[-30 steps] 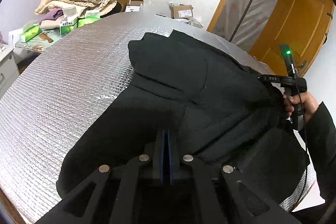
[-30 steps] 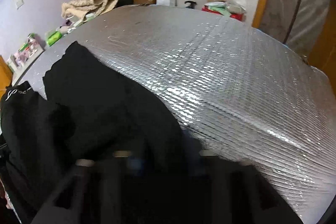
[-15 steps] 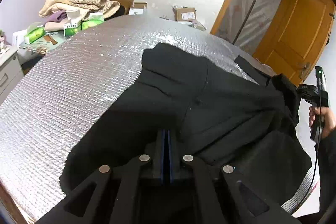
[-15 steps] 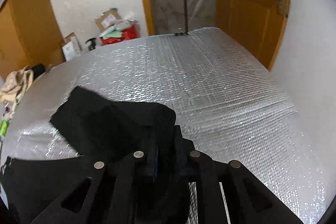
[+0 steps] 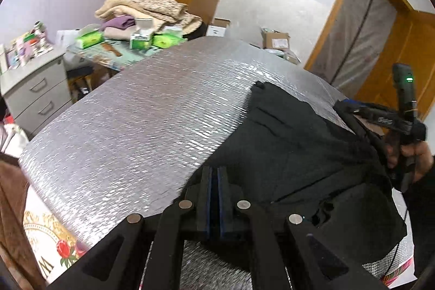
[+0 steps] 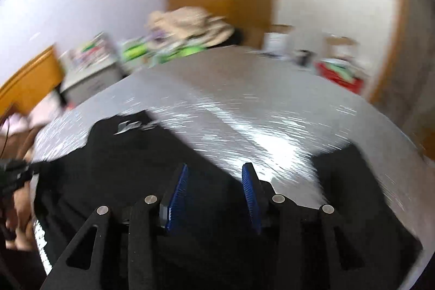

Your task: Fold clothes

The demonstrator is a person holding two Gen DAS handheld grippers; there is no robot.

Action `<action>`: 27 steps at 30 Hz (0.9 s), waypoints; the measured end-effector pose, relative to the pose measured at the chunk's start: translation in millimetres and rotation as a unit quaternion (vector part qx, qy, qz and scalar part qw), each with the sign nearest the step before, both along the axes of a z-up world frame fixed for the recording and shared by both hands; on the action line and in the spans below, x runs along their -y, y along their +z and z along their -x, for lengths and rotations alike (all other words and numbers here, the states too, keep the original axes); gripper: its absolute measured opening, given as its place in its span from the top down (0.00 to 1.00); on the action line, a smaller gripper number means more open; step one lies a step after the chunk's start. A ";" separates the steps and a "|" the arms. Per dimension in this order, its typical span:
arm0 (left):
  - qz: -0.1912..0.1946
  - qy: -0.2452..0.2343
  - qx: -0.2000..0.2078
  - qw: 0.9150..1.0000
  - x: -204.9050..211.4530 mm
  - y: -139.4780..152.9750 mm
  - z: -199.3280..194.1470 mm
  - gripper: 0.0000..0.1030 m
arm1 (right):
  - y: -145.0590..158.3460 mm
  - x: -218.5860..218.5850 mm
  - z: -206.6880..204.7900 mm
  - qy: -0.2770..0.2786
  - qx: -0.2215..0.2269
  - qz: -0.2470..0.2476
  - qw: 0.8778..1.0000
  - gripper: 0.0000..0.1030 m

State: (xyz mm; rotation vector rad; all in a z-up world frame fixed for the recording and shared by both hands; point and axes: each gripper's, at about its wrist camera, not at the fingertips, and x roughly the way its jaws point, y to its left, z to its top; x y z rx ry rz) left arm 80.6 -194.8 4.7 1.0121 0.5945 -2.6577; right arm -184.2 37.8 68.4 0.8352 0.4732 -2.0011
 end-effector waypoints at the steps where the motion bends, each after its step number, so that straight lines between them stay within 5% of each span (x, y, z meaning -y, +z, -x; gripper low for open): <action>1: -0.002 0.004 -0.002 1.000 2.6 0.8 -3.6 0.93 | -5.2 12.8 0.9 0.018 0.004 -0.006 1.000 0.58; 7: -0.022 0.020 -0.007 1.000 14.1 -0.8 -21.4 0.75 | -27.8 60.7 25.5 0.050 0.037 -0.024 0.998 0.58; 14: -0.078 0.018 0.005 0.997 20.6 -16.5 -17.4 0.68 | -48.1 81.7 40.0 0.079 0.080 -0.050 0.992 0.57; 18: -0.062 0.013 0.016 0.998 16.4 -18.4 -12.2 0.68 | -58.7 92.1 31.9 0.094 0.062 -0.083 0.990 0.58; 20: -0.043 0.010 0.025 0.999 12.1 -17.6 -7.9 0.68 | -57.7 95.2 29.4 0.094 0.051 -0.087 0.990 0.76; 21: -0.032 0.009 0.030 0.999 10.1 -17.4 -5.2 0.70 | -57.4 97.4 27.4 0.095 0.045 -0.088 0.991 0.96; 27: -0.011 0.001 0.024 1.000 12.8 -12.2 4.4 0.84 | -50.0 101.8 28.5 0.070 -0.006 -0.090 0.993 0.97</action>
